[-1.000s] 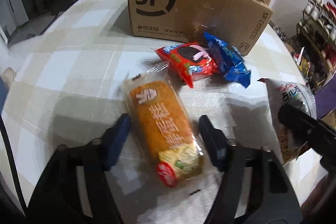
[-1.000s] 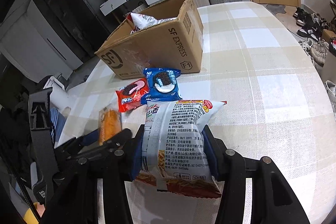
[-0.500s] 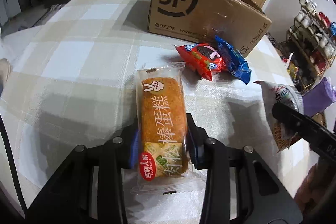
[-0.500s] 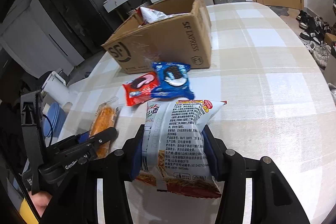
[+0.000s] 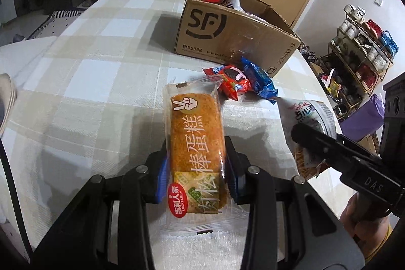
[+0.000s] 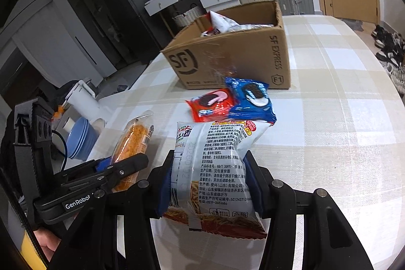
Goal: Organize snacks
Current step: 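Lift both held snacks and carry them over the cardboard box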
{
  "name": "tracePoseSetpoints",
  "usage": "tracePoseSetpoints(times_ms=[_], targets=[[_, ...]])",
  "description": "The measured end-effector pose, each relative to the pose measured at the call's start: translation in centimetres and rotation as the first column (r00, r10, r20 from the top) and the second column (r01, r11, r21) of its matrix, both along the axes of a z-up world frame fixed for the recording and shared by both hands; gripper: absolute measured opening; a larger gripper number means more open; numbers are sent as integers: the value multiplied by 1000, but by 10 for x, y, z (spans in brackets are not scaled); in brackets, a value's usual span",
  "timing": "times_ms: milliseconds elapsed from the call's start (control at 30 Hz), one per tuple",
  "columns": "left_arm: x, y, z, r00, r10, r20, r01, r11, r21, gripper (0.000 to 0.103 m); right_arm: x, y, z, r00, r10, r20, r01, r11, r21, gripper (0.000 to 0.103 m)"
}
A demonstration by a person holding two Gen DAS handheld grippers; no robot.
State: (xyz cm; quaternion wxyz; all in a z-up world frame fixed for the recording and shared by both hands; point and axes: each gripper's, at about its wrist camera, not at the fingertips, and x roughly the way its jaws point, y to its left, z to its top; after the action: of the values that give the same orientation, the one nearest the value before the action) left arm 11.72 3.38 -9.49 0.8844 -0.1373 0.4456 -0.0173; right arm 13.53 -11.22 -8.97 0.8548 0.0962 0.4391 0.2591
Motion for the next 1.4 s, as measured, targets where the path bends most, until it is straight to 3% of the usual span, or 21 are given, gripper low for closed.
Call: tracePoseSetpoints(times_ms=[433,767,1100,1400], targets=[[-21,-2,12,998,-47,39,48,999,-23,34,-10,-9,16,999,-40,25,39,998,55,51],[8,12,48,996,-68,56,73,992,-103,34,3,-2,30,1000,-21,23,19,996,85,51],[87,25,108,987,-128,93,134,989,-62,34,61,-11,87,995,-64,81,51,987,155,51],[189,35,108,992,-126,20,127,989,-76,34,137,1,104,994,-76,80,65,990,127,51]])
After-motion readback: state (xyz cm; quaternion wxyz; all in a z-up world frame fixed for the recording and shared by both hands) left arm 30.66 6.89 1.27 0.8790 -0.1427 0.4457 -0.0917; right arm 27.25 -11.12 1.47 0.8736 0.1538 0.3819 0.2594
